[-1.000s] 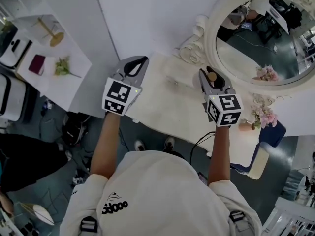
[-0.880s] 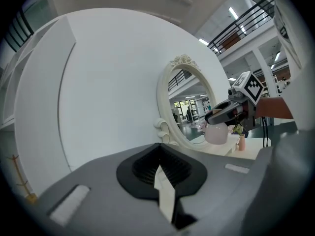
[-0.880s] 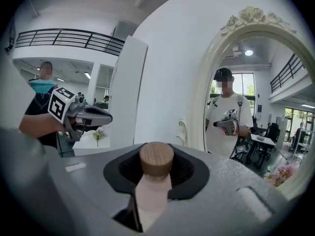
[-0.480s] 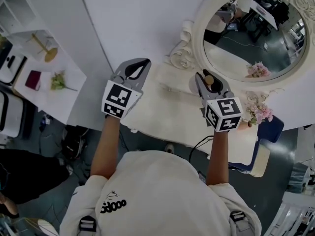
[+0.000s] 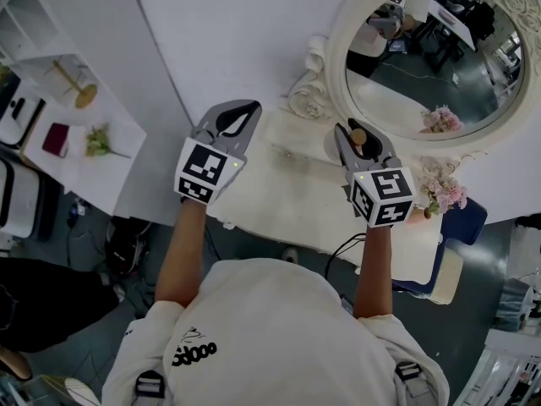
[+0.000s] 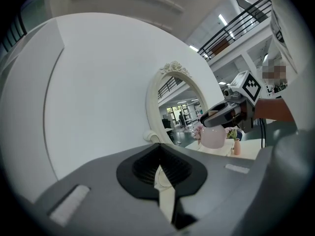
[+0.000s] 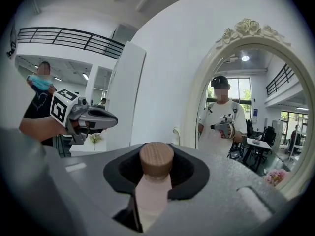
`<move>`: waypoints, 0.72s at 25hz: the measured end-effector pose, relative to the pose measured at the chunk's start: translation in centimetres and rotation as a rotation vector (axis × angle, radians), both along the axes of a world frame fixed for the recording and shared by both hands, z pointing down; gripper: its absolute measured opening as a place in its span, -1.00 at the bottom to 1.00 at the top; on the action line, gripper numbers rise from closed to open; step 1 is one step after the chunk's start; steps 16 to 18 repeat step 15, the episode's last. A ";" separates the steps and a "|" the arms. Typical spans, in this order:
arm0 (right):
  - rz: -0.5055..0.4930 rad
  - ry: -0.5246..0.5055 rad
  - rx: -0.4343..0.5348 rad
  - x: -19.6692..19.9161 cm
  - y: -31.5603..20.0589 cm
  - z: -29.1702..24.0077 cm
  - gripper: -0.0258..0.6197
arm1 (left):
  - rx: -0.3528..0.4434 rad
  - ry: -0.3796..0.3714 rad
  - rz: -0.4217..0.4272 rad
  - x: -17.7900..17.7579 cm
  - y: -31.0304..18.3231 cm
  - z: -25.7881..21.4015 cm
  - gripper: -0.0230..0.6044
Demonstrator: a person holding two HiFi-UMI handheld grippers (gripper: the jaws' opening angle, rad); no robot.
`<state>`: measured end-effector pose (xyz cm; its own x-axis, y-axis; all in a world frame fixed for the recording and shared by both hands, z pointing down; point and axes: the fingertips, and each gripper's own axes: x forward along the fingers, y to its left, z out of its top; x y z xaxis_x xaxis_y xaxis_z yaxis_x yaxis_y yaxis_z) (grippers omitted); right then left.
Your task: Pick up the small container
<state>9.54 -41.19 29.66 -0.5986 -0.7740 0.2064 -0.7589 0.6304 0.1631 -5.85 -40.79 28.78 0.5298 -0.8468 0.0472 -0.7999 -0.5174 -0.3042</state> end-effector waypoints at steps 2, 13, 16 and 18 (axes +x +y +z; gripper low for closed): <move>-0.006 0.005 0.005 0.0 0.1 -0.1 -0.59 | -0.003 -0.002 0.001 0.1 0.0 0.1 -0.87; -0.019 -0.004 0.009 0.2 0.3 -0.3 -0.59 | -0.011 -0.011 0.003 0.9 0.0 0.3 -0.87; -0.021 -0.003 0.008 0.3 0.3 -0.2 -0.59 | -0.012 -0.013 0.006 1.1 0.0 0.4 -0.87; -0.021 -0.003 0.008 0.3 0.3 -0.2 -0.59 | -0.012 -0.013 0.006 1.1 0.0 0.4 -0.87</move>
